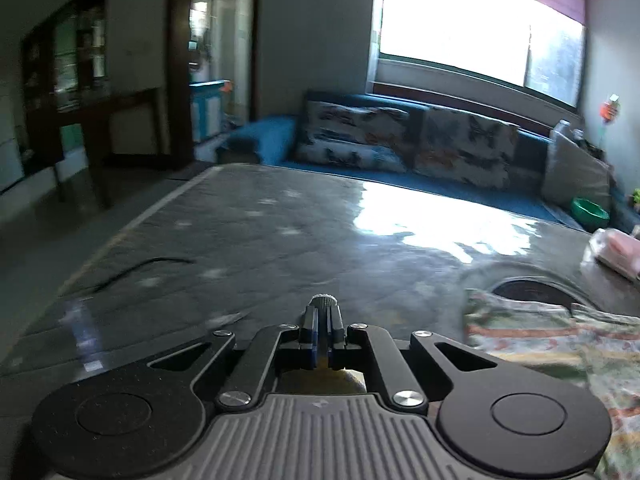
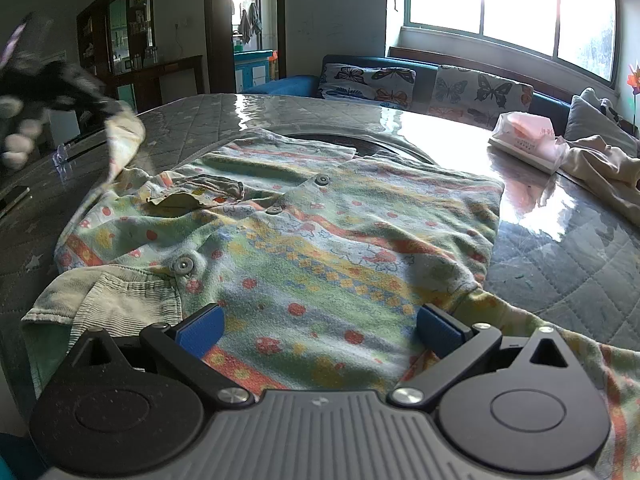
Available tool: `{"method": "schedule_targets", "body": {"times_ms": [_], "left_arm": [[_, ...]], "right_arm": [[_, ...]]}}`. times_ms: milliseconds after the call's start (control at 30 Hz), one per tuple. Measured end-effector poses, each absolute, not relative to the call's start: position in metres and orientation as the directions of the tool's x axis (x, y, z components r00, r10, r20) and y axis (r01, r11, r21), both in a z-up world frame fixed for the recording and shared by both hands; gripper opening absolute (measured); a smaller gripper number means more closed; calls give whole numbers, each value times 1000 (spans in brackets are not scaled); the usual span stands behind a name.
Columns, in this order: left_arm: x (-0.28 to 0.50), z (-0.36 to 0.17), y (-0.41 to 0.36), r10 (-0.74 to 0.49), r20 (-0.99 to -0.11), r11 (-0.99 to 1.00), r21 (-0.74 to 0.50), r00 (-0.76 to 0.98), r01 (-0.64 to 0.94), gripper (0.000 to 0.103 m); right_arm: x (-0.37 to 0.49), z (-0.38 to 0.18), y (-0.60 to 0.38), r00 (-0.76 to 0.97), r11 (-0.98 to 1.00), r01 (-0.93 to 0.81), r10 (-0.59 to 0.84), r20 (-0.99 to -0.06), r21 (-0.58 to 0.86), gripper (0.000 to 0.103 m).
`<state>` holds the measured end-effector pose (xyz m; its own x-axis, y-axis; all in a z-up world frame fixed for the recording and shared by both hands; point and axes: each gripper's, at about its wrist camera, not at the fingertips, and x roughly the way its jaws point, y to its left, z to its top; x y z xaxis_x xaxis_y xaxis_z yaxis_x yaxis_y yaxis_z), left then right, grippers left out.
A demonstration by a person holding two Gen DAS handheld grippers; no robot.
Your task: Fold clothes
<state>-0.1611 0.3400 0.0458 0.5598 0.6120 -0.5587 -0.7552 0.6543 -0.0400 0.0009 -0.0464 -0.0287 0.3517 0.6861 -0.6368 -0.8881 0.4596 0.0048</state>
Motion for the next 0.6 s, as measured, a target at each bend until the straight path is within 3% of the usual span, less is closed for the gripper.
{"method": "schedule_targets", "body": {"times_ms": [233,600], "left_arm": [[-223,39,341,673,-567,588,21,475,-809,4],[-230,-6,346,691,-654,519,151,309,-841,5]], "right_arm": [[1,-29,-46,351,460,-888,686,-637,5,103],[1,-29,-46,352,460,-888,687,-636,6,103]]}}
